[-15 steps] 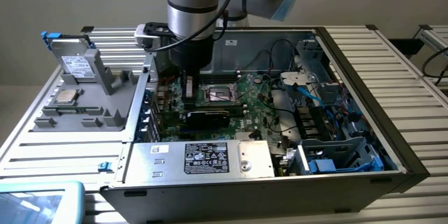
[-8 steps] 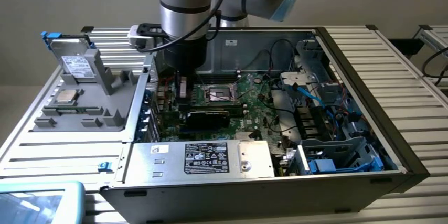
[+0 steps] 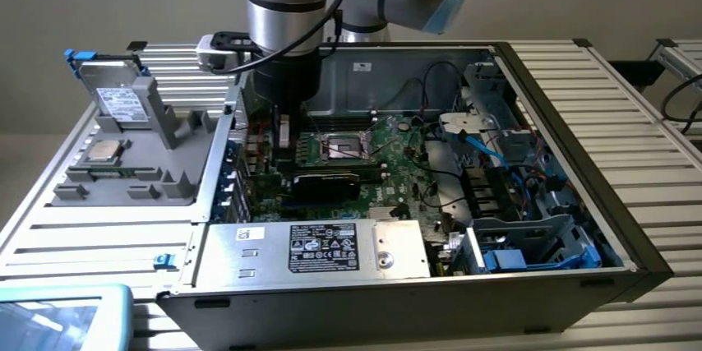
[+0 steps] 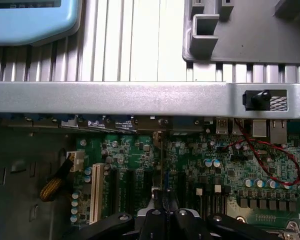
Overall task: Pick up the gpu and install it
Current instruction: 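Press down on the gpu until it lock into place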
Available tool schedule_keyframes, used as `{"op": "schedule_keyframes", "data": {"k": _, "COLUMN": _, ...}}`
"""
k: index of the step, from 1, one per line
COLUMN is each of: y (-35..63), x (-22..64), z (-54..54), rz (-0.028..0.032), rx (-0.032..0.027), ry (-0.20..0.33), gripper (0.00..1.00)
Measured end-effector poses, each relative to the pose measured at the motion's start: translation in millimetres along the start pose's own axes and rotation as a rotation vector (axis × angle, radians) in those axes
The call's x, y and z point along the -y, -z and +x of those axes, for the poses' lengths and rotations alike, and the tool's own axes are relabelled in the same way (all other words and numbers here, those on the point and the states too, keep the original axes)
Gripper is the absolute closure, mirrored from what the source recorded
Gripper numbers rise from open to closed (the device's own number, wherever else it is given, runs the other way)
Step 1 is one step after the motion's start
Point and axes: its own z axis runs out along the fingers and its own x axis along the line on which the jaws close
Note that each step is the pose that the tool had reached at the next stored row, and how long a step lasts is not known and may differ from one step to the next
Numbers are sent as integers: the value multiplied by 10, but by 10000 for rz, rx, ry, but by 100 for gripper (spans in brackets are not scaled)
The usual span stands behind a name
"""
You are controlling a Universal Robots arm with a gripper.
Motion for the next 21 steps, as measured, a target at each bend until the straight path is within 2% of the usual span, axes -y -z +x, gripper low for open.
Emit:
{"op": "schedule_keyframes", "data": {"k": 1, "y": 4, "x": -7, "z": 1, "rz": 31, "rx": -17, "ry": 7, "gripper": 88}}
{"op": "schedule_keyframes", "data": {"k": 3, "y": 14, "x": -22, "z": 1, "rz": 130, "rx": -34, "ry": 15, "gripper": 88}}
{"op": "schedule_keyframes", "data": {"k": 8, "y": 20, "x": -86, "z": 2, "rz": 459, "rx": -45, "ry": 1, "gripper": 88}}
{"op": "schedule_keyframes", "data": {"k": 9, "y": 16, "x": -108, "z": 2, "rz": 517, "rx": -37, "ry": -4, "gripper": 88}}
{"op": "schedule_keyframes", "data": {"k": 10, "y": 10, "x": -130, "z": 3, "rz": 573, "rx": -2, "ry": -7, "gripper": 88}}
{"op": "schedule_keyframes", "data": {"k": 11, "y": 5, "x": -148, "z": 8, "rz": 619, "rx": 58, "ry": -8, "gripper": 88}}
{"op": "schedule_keyframes", "data": {"k": 12, "y": 1, "x": -155, "z": 15, "rz": 649, "rx": 167, "ry": -2, "gripper": 88}}
{"op": "schedule_keyframes", "data": {"k": 13, "y": -1, "x": -161, "z": 23, "rz": 661, "rx": 249, "ry": 3, "gripper": 88}}
{"op": "schedule_keyframes", "data": {"k": 14, "y": -3, "x": -164, "z": 29, "rz": 666, "rx": 297, "ry": 4, "gripper": 88}}
{"op": "schedule_keyframes", "data": {"k": 21, "y": -12, "x": -165, "z": 92, "rz": 665, "rx": 310, "ry": 5, "gripper": 88}}
